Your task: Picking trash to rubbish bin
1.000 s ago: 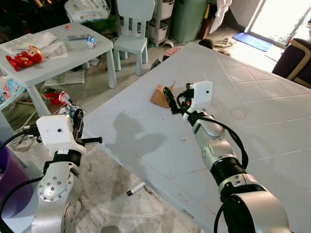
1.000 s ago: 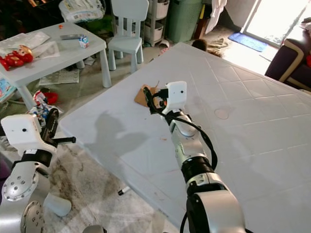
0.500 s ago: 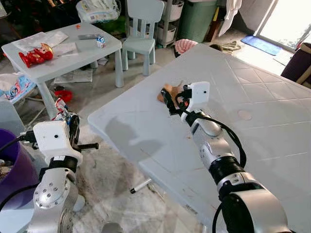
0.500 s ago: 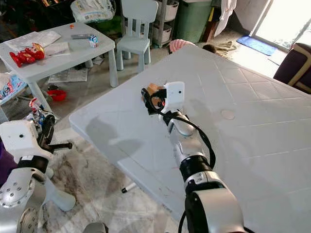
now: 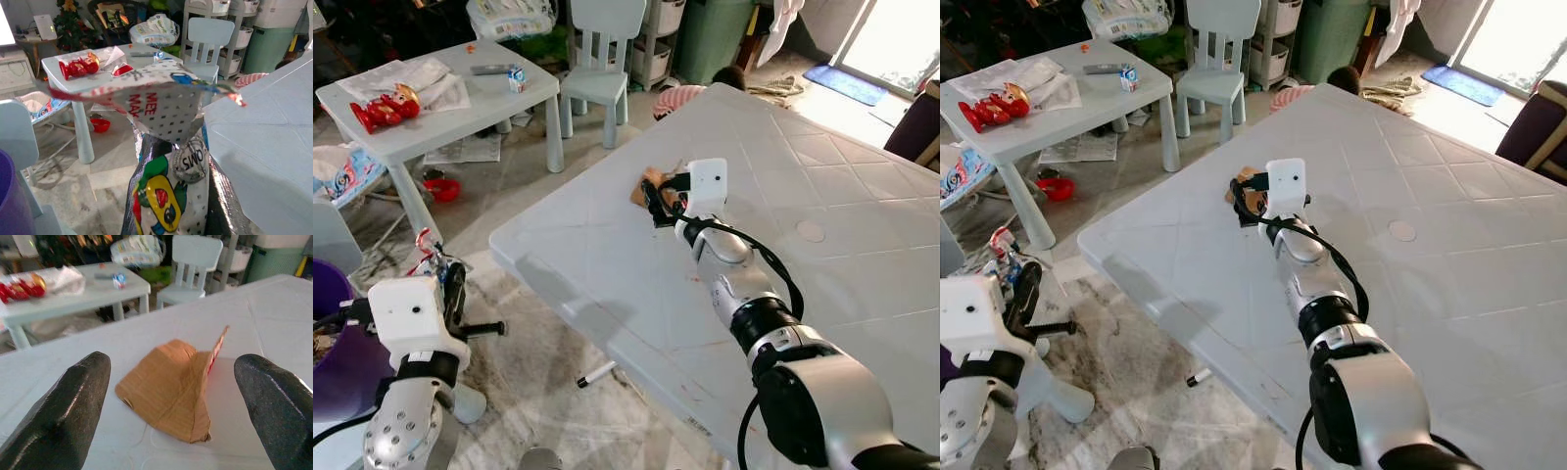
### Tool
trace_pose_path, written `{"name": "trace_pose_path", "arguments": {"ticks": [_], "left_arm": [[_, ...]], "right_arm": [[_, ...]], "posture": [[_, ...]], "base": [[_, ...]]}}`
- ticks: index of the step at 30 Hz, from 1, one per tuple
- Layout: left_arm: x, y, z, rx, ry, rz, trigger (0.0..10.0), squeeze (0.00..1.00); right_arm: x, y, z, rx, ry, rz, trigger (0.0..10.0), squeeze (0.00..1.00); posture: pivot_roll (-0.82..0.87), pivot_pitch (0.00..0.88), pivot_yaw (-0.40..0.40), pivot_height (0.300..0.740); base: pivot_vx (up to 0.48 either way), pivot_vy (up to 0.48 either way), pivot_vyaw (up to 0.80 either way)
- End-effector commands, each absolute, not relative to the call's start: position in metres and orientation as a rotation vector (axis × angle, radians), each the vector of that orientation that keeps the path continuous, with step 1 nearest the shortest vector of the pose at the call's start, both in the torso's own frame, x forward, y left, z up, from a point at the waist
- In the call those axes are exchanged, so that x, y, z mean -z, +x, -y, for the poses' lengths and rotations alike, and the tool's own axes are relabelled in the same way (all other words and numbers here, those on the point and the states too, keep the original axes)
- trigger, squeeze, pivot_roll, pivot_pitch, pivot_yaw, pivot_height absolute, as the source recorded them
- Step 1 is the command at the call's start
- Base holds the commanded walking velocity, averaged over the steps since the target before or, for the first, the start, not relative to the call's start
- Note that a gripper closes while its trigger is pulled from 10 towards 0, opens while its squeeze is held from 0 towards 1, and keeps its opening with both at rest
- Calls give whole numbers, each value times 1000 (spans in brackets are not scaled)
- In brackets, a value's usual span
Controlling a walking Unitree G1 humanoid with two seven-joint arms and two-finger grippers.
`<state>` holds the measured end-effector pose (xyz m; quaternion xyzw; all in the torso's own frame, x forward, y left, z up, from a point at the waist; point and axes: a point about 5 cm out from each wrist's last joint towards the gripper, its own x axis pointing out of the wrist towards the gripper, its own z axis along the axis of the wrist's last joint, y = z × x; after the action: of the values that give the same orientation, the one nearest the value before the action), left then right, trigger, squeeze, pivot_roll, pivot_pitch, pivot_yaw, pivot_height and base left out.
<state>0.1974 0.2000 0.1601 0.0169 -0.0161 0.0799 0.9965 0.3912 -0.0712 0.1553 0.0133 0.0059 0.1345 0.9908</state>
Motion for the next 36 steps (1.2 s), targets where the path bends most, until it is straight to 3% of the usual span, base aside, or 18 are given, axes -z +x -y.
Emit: {"name": "trace_pose_path", "arguments": {"ticks": [1,9,10,11,12,36], "left_arm": [[-163,194,-197,-156,30,36,0,0],[-164,191,-197,-162,29,29,0,0],[-164,191,-197,-163,29,28,0,0],[-164,191,-197,-163,29,28,0,0],[-164,191,-197,-163,28,28,0,0],[-163,194,-198,-172,25,38,0,0]], "right_arm": [[-153,392,69,-265,-2,-46,10000,0],[-137,386,55,-279,-55,-140,10000,0],[-136,385,54,-280,-62,-139,7137,0],[-136,385,54,-280,-62,-139,7137,0],[-136,385,54,-274,-56,-136,0,0],[-139,386,54,-231,-27,-117,0,0]], "posture": [[383,163,-126,740],[404,165,-130,740],[405,164,-130,740],[405,164,-130,740],[406,163,-130,740],[421,139,-133,740]], "base": [[0,0,0],[0,0,0],[0,0,0],[0,0,0],[0,0,0],[0,0,0]]}}
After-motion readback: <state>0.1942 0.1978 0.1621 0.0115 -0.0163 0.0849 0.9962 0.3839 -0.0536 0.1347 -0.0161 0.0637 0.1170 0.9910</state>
